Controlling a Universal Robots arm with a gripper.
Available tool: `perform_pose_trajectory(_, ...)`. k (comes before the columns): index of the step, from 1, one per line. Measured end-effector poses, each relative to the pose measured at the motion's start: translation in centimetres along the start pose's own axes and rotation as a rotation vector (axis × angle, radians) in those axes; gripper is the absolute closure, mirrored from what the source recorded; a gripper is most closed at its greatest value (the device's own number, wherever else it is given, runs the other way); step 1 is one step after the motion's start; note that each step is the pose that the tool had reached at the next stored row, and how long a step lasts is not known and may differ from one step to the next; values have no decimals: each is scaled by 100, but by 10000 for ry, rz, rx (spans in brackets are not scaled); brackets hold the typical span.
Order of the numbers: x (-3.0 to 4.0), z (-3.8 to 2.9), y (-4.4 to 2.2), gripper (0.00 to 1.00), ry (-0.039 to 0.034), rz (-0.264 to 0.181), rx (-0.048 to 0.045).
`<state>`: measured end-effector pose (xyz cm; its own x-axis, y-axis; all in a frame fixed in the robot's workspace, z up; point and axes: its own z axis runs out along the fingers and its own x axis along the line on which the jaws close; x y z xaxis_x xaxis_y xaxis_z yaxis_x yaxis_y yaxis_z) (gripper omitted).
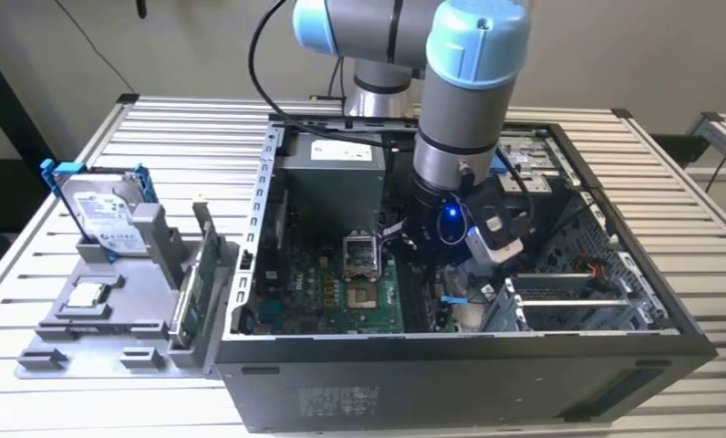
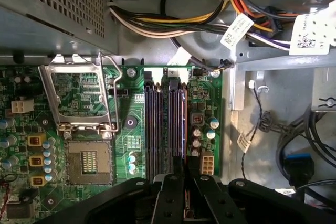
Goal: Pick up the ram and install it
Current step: 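Insert the ram into the slot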
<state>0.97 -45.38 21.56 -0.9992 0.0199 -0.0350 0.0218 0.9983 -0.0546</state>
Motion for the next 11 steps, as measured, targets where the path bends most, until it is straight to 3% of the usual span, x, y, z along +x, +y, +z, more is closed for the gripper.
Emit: perform_pose_trajectory(11, 1, 10, 12, 86, 0, -1, 6)
